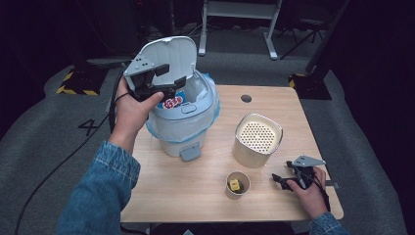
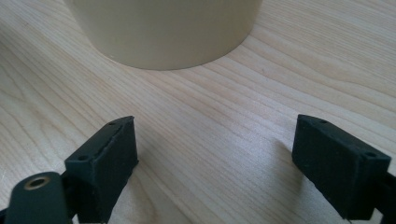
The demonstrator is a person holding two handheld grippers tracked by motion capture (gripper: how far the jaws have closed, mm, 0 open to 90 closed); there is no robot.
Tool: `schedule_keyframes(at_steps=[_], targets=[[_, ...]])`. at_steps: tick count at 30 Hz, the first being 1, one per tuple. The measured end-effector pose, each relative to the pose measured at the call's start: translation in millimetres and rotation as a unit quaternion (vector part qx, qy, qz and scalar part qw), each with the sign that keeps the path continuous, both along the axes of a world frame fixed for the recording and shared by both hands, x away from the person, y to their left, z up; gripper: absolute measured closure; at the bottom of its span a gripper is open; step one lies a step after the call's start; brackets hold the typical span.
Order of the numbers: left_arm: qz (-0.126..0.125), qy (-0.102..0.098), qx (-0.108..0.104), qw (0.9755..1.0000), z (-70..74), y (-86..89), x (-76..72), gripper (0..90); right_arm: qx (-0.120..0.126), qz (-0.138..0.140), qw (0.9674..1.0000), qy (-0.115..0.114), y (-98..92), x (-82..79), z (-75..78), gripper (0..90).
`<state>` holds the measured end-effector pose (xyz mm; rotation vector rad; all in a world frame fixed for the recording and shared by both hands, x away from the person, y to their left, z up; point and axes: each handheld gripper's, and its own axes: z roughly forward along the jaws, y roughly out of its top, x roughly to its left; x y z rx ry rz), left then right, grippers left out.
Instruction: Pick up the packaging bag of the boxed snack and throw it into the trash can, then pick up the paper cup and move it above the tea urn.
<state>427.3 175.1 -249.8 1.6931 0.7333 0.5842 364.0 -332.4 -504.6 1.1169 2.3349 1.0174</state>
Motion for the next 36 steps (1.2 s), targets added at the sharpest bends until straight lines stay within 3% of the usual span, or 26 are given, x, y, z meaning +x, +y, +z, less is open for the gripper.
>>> schedule_keyframes(at_steps=[2, 8, 17, 24, 27, 32, 36], targets=[[-0.015, 0.001, 0.012, 0.9998, 0.3, 2.6, -12.1, 29.4, 0.000, 0.000, 1.0000, 0.000, 0.0, 0.0, 0.0, 14.3], [-0.039, 0.005, 0.014, 0.9991, -3.4, 11.7, -33.2, 30.1, 0.000, 0.000, 1.0000, 0.000, 0.0, 0.0, 0.0, 14.3], [-0.057, 0.017, 0.023, 0.9979, -16.9, 22.8, -58.2, 28.9, 0.000, 0.000, 1.0000, 0.000, 0.0, 0.0, 0.0, 14.3], [-0.085, 0.029, 0.025, 0.9957, -38.5, 28.2, -78.7, 28.8, 0.000, 0.000, 1.0000, 0.001, 0.0, 0.0, 0.1, 14.5], [-0.100, 0.034, 0.041, 0.9936, -53.9, 28.4, -86.5, 29.1, 0.000, 0.000, 1.0000, 0.001, 0.1, -0.2, 0.2, 14.6], [-0.099, 0.042, 0.040, 0.9934, -69.7, 30.8, -94.5, 29.1, 0.000, -0.001, 1.0000, 0.001, 0.2, -0.4, 0.3, 14.8], [-0.080, 0.060, 0.041, 0.9941, -93.5, 34.2, -106.9, 29.4, 0.000, -0.001, 1.0000, 0.001, 0.2, -0.4, 0.3, 15.1]])
